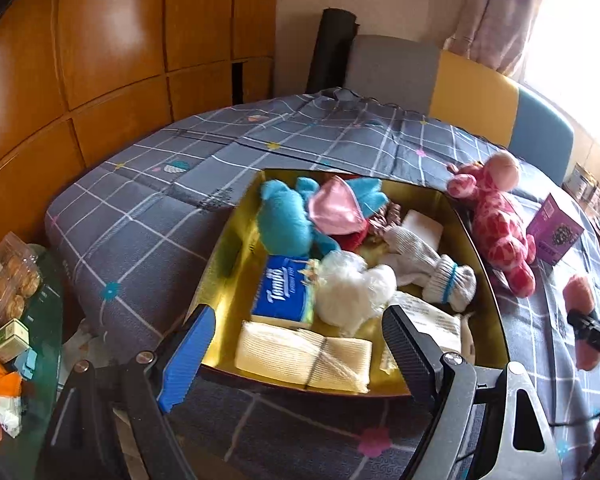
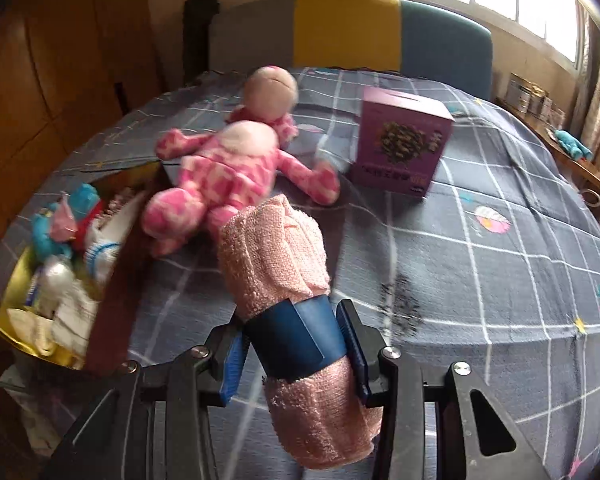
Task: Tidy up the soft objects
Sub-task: 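Carry the pink towel roll into the gold box and open the right gripper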
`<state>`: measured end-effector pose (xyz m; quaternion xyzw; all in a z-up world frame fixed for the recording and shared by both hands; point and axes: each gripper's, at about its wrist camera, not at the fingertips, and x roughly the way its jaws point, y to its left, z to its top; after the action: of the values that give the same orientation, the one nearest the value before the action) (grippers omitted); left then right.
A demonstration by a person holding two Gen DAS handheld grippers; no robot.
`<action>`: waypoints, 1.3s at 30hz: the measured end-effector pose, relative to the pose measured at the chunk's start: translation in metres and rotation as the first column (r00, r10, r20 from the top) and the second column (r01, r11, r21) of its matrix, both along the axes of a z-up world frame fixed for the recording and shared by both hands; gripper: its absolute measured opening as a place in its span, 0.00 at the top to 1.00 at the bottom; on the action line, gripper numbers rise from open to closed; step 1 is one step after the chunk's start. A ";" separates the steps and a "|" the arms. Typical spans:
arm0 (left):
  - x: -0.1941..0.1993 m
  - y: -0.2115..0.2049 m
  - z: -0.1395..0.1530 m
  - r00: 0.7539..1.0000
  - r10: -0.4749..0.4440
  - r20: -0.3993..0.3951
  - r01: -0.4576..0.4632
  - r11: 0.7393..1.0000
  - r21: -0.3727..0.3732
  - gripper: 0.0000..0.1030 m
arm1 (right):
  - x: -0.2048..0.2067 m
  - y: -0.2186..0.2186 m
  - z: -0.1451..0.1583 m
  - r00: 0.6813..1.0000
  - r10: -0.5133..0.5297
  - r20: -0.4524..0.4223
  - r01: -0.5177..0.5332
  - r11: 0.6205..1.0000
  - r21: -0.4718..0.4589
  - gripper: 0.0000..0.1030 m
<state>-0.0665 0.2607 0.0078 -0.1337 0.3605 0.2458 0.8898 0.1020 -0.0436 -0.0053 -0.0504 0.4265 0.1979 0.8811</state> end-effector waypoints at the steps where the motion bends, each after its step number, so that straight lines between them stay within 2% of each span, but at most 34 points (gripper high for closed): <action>1: -0.001 0.003 0.001 1.000 0.009 0.004 -0.009 1.000 0.001 0.17 | -0.003 0.013 0.007 0.999 0.041 -0.002 -0.041 0.999 0.023 0.59; 5: -0.009 0.015 0.006 0.999 0.044 0.022 -0.044 0.999 0.003 0.17 | -0.014 0.076 0.023 0.976 0.216 -0.026 -0.213 0.974 0.080 0.58; 9: -0.017 0.025 0.008 0.997 0.069 0.026 -0.070 0.998 0.008 0.17 | -0.021 0.139 0.024 0.944 0.325 -0.051 -0.319 0.943 0.091 0.59; 13: -0.021 0.030 0.007 0.997 0.079 0.023 -0.079 0.997 -0.002 0.17 | -0.022 0.192 0.013 0.920 0.388 -0.056 -0.387 0.921 0.038 0.59; 18: -0.023 0.031 0.005 0.997 0.076 0.025 -0.076 0.997 -0.012 0.16 | -0.017 0.235 -0.024 0.906 0.408 -0.111 -0.416 0.907 -0.064 0.57; 22: -0.022 0.031 0.002 0.997 0.073 0.024 -0.072 0.997 -0.025 0.16 | -0.020 0.247 -0.036 0.904 0.423 -0.059 -0.427 0.893 -0.141 0.54; 25: -0.022 0.031 0.000 0.997 0.072 0.023 -0.071 0.997 -0.030 0.16 | -0.019 0.250 -0.037 0.905 0.422 -0.059 -0.426 0.893 -0.144 0.54; 29: -0.022 0.031 -0.001 0.997 0.075 0.022 -0.074 0.997 -0.034 0.15 | -0.018 0.242 -0.032 0.906 0.418 -0.065 -0.422 0.901 -0.098 0.53; 33: -0.022 0.030 -0.001 0.997 0.076 0.024 -0.075 0.997 -0.031 0.13 | -0.018 0.234 -0.026 0.913 0.405 -0.053 -0.407 0.912 -0.053 0.41; 39: -0.021 0.029 0.000 0.997 0.078 0.027 -0.077 0.997 -0.027 0.09 | -0.031 0.210 -0.008 0.924 0.382 0.001 -0.382 0.924 0.005 0.41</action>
<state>-0.0879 0.2902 0.0081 -0.1626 0.3459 0.2737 0.8826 0.0713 0.1664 -0.0136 -0.1301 0.4082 0.3668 0.8258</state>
